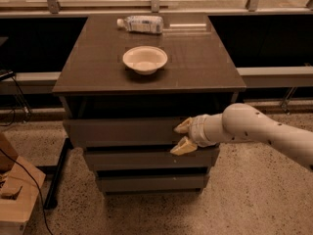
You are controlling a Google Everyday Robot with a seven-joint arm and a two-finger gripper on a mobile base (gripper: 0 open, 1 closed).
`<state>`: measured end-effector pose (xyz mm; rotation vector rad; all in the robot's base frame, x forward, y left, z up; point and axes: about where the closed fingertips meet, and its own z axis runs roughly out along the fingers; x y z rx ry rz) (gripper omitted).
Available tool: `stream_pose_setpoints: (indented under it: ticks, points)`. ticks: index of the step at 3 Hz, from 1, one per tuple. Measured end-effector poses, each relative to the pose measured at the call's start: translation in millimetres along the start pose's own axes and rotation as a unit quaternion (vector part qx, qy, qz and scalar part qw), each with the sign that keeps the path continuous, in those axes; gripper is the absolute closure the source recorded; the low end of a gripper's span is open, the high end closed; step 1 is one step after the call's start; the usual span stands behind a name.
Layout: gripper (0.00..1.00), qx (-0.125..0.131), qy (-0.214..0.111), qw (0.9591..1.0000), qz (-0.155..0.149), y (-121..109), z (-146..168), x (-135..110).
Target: Close top drawer
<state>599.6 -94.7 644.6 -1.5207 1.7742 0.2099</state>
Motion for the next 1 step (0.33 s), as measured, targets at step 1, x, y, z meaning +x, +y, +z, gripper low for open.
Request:
stream_pose_setpoints:
  ticks: [1]
  points:
    - [0.00, 0.000, 0.000, 1.0000, 0.000, 0.0, 0.1, -0.1]
